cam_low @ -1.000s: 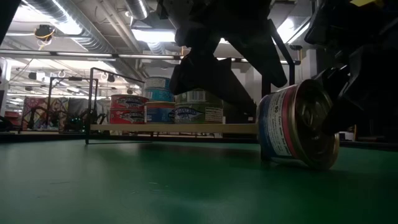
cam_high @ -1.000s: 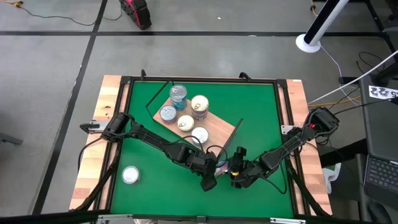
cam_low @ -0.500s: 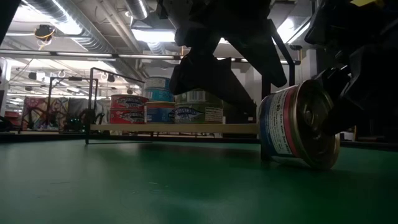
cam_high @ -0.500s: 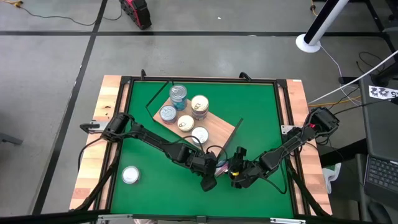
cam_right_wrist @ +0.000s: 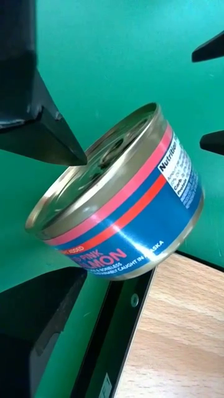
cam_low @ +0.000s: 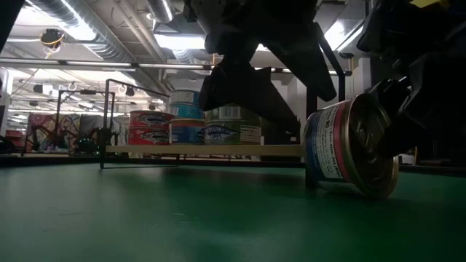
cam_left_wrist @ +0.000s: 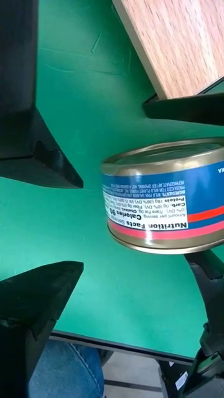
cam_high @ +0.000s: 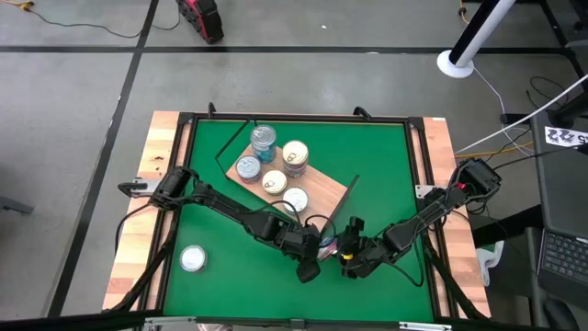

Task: Stack canned seafood by type on shelf
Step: Stack the blue and pink tuna can on top of the blue and pink tuna can on the shelf

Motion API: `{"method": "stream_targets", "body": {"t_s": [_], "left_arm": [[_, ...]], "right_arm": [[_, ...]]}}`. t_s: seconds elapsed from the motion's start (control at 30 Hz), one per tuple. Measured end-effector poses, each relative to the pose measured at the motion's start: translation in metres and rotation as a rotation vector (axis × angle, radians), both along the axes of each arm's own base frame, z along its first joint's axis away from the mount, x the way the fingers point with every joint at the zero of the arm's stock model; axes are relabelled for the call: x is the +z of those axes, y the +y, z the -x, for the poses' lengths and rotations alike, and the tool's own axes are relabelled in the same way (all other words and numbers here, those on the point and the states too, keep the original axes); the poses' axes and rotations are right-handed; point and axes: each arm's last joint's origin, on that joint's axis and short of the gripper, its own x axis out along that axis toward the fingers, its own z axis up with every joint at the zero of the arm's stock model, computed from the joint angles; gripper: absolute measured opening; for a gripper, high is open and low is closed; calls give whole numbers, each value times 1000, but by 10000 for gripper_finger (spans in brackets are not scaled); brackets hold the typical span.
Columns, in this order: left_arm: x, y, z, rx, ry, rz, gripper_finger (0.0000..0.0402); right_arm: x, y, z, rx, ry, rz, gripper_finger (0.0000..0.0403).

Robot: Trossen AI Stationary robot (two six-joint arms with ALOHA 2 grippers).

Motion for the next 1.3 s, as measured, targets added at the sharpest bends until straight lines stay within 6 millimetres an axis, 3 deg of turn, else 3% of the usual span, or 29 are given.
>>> {"method": "stream_targets", "body": {"t_s": [0.47,1.3], "left_arm": [[0,0,0,-86,-18,-64,196],[-1,4,1,88,-1,-78,196]], "right_arm": [[3,-2,-4,-61,-83,48,280],[5,-2,-6,-60,-96,27,280]]}}
